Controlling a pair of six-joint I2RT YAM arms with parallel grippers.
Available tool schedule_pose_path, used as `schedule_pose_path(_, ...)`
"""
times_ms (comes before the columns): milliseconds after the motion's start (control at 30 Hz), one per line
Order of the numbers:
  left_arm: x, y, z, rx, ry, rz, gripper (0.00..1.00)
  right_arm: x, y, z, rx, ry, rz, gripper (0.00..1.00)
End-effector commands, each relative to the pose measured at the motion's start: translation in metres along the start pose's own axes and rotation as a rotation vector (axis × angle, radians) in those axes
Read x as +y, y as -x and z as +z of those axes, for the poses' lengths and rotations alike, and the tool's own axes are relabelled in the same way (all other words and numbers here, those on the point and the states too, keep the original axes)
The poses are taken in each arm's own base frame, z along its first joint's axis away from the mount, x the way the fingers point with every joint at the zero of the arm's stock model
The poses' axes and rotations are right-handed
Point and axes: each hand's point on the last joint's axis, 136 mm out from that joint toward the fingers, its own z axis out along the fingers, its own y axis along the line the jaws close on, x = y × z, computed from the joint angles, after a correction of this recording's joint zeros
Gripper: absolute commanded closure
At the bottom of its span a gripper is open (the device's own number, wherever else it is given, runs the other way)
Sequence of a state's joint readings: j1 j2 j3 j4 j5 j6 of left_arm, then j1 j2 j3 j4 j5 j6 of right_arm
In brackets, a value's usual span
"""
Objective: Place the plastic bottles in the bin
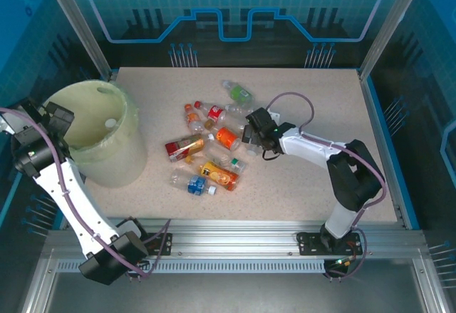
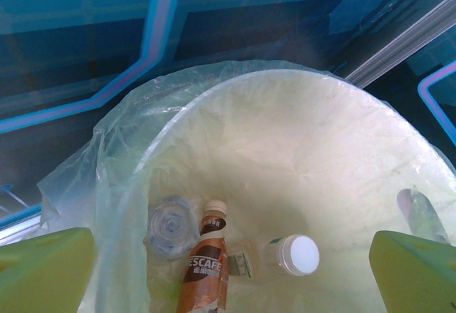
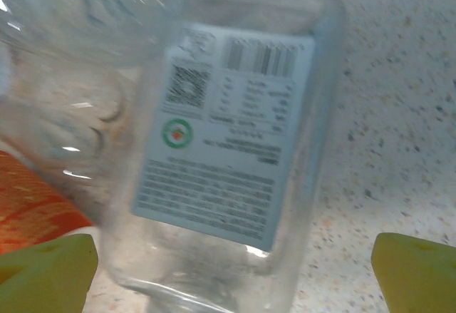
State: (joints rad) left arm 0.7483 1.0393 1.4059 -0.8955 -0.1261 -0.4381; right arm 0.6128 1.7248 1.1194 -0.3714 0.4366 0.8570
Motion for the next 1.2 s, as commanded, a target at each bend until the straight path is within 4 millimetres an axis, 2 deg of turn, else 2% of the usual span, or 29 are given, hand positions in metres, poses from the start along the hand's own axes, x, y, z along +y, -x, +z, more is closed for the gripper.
schedule_pose_path(0, 0.006, 0.001, -0.006, -0.007, 0.022, 0.015, 0.01, -0.022, -0.009, 0.005, 0.020, -0.118, -0.015, 0.00)
schedule_pose_path(133, 0.007, -0.002, -0.009, -0.005, 0.020, 0.013, 0.01, -0.038, -0.023, 0.004, 0.055, -0.148, -0.037, 0.00)
schedule_pose_path(267, -0.001, 0.006, -0.024, -0.023, -0.012, 0.016, 0.01, -0.061, -0.038, -0.004, 0.089, -0.167, -0.048, 0.00)
schedule_pose_path(433, -0.027, 0.003, -0.038, 0.021, -0.149, 0.002, 0.01, -0.088, -0.054, -0.023, 0.109, -0.189, -0.061, 0.00)
schedule_pose_path(567, -0.057, -0.012, -0.041, 0.107, -0.296, 0.002, 0.01, -0.106, -0.067, -0.037, 0.124, -0.187, -0.086, 0.00)
schedule_pose_path(667, -0.070, -0.017, -0.042, 0.119, -0.326, 0.022, 0.01, -0.092, -0.067, -0.046, 0.122, -0.071, -0.149, 0.00)
schedule_pose_path(867, -0.086, -0.019, -0.054, 0.103, -0.389, 0.038, 0.01, -0.065, -0.040, -0.069, 0.053, 0.045, -0.155, 0.00)
schedule_pose_path(967, -0.092, -0.021, -0.058, 0.107, -0.423, 0.046, 0.01, -0.048, -0.039, -0.065, 0.061, 0.108, -0.175, 0.00)
schedule_pose_path(1033, -0.098, -0.023, -0.061, 0.116, -0.455, 0.051, 0.01, -0.039, -0.043, -0.055, 0.088, 0.129, -0.201, 0.00)
schedule_pose_path(1100, -0.103, -0.025, -0.062, 0.126, -0.486, 0.051, 0.01, -0.042, -0.050, -0.045, 0.121, 0.102, -0.214, 0.00)
schedule_pose_path(1133, -0.106, -0.026, -0.062, 0.133, -0.496, 0.051, 0.01, -0.036, -0.043, -0.044, 0.114, 0.102, -0.213, 0.00)
schedule_pose_path(1167, -0.107, -0.026, -0.062, 0.136, -0.504, 0.050, 0.01, -0.036, -0.045, -0.039, 0.123, 0.086, -0.212, 0.00)
